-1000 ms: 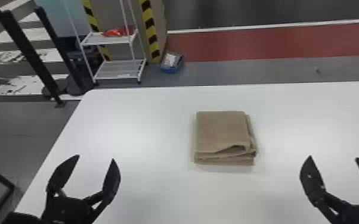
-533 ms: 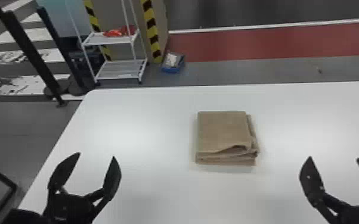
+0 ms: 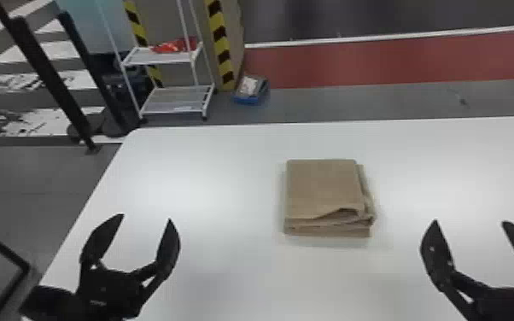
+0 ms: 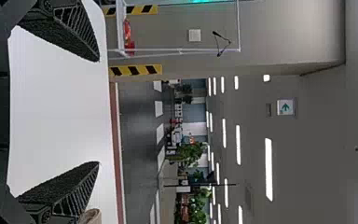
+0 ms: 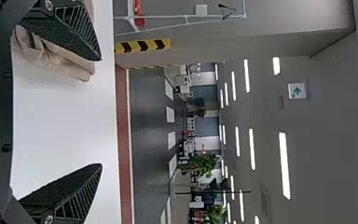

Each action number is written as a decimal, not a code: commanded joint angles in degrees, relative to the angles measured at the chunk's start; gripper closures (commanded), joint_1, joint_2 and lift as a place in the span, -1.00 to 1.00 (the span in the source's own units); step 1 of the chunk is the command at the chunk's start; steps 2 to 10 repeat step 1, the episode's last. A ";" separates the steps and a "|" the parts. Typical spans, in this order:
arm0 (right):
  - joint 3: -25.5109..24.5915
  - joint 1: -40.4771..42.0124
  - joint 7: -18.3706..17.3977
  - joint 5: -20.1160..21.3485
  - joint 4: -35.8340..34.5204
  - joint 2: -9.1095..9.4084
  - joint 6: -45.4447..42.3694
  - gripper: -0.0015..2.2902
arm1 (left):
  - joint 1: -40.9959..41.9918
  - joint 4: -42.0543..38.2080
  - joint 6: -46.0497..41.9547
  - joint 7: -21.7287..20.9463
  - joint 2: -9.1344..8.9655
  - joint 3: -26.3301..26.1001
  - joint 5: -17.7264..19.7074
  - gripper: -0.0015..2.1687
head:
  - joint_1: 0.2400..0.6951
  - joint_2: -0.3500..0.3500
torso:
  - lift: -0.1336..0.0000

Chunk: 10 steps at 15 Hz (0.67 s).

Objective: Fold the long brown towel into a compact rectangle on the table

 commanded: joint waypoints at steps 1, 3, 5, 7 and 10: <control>0.39 -0.33 0.00 0.04 0.84 0.00 -0.11 -0.94 | -0.66 1.53 0.02 -0.21 0.10 -0.03 -0.22 -0.91 | 1.00 0.55 | -0.84; 0.39 -0.33 0.00 0.04 0.84 0.00 -0.11 -0.94 | -0.66 1.53 0.02 -0.21 0.10 -0.03 -0.22 -0.91 | 1.00 0.55 | -0.84; 0.39 -0.33 0.00 0.04 0.84 0.00 -0.11 -0.94 | -0.66 1.53 0.02 -0.21 0.10 -0.03 -0.22 -0.91 | 1.00 0.55 | -0.84; 0.39 -0.33 0.00 0.04 0.84 0.00 -0.11 -0.94 | -0.66 1.53 0.02 -0.21 0.10 -0.03 -0.22 -0.91 | 1.00 0.55 | -0.84; 0.39 -0.33 0.00 0.04 0.84 0.00 -0.11 -0.94 | -0.66 1.53 0.02 -0.21 0.10 -0.03 -0.22 -0.91 | 1.00 0.55 | -0.84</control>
